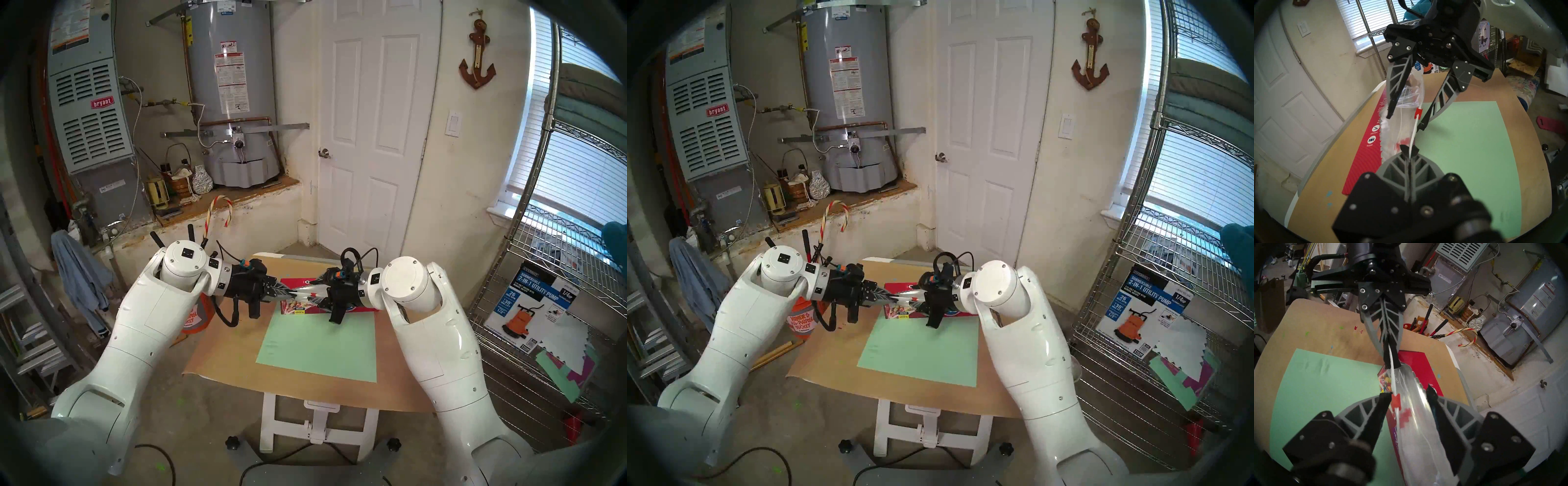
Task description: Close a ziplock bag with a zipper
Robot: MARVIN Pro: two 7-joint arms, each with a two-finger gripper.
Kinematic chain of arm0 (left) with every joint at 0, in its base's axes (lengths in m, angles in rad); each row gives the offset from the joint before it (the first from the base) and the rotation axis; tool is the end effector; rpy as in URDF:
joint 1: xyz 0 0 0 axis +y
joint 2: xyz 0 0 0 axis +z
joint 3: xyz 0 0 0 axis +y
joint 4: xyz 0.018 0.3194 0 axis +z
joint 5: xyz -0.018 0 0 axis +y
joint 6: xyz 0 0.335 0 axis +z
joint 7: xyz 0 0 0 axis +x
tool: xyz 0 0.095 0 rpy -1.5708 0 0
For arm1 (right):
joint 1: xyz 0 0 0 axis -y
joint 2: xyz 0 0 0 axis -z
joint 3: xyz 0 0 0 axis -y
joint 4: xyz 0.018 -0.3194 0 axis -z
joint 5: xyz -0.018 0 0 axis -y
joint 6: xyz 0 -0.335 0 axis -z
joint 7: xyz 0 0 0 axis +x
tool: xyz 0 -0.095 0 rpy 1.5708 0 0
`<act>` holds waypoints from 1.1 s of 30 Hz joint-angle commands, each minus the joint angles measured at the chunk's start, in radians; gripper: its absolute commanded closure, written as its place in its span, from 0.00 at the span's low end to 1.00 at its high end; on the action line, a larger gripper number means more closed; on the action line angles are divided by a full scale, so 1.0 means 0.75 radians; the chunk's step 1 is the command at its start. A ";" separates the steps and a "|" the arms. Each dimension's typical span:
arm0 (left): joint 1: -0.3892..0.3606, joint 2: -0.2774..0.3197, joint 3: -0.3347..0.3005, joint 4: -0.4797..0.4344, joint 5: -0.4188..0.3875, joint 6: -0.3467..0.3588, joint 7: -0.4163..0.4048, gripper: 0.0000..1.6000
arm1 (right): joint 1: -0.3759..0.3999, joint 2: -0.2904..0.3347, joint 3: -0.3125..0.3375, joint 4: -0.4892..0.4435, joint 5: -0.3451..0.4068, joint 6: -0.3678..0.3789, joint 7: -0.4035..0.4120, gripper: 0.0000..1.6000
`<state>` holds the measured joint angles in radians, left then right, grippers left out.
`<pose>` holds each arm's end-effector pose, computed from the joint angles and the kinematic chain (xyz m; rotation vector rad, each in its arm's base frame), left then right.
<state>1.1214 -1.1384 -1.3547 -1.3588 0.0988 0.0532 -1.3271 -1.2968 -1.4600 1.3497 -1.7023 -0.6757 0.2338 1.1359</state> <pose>0.4977 0.0253 -0.2635 1.6720 -1.6826 1.2021 0.4601 0.1080 -0.2477 -1.8902 -1.8460 -1.4146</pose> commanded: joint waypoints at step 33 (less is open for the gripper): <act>0.011 0.003 -0.011 -0.071 0.003 0.022 0.005 1.00 | -0.031 -0.006 0.016 -0.075 0.012 -0.004 0.007 0.52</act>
<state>1.1349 -1.1380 -1.3549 -1.3906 0.1036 0.0694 -1.3269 -1.3268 -1.4569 1.3619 -1.7304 -0.6731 0.2242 1.1347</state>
